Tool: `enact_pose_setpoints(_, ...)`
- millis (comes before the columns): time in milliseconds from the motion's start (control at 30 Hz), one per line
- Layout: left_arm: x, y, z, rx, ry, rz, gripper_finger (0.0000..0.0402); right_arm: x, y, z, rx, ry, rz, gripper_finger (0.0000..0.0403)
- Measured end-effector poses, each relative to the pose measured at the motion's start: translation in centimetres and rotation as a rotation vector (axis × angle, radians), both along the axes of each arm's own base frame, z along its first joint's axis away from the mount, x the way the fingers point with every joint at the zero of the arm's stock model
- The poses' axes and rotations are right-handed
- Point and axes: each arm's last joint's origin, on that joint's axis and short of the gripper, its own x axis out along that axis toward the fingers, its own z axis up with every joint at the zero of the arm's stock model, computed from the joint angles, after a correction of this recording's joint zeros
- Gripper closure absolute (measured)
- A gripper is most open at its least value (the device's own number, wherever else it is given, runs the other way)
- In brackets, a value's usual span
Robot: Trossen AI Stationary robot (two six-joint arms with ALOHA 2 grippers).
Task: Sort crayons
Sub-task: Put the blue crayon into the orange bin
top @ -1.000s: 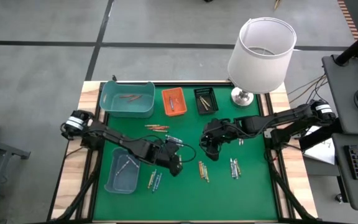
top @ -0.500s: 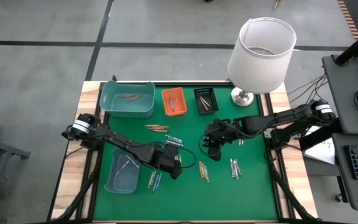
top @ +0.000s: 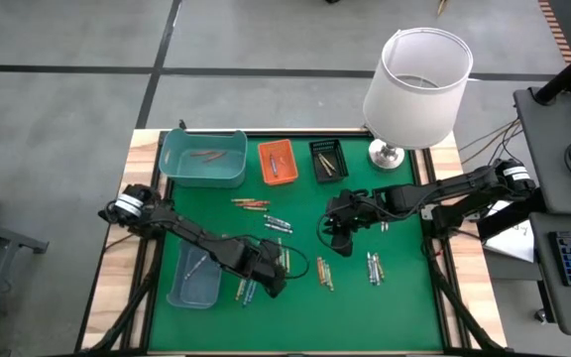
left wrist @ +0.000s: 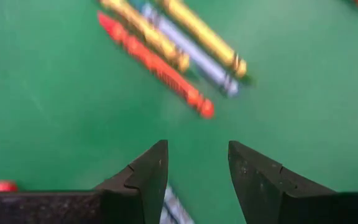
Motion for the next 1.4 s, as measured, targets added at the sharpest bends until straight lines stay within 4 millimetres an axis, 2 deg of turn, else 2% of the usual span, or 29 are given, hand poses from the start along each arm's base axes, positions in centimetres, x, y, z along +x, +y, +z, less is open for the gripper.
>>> enact_pose_setpoints(267,-1.5,-1.3,-0.2,0.01,0.076,0.018,0.0251,0.0,0.0,0.0,0.0,-0.003,-0.001,0.0305)
enact_pose_setpoints(433,-1.4,-1.3,-0.6,0.028,0.084,0.019,0.026,0.0,0.0,0.0,0.002,-0.003,-0.004,0.0305)
enact_pose_setpoints(733,-1.3,-1.9,-3.0,0.043,0.159,0.005,0.0276,0.0,0.0,0.0,-0.001,-0.003,-0.007,0.0305)
enact_pose_setpoints(1000,-1.2,-1.9,-3.5,0.072,0.16,-0.002,0.028,0.0,-0.1,0.0,-0.015,-0.004,-0.02,0.0305)
enact_pose_setpoints(1400,-1.2,-1.8,-3.3,0.072,0.155,-0.005,0.0335,0.0,-0.1,0.0,-0.015,-0.004,-0.02,0.0305)
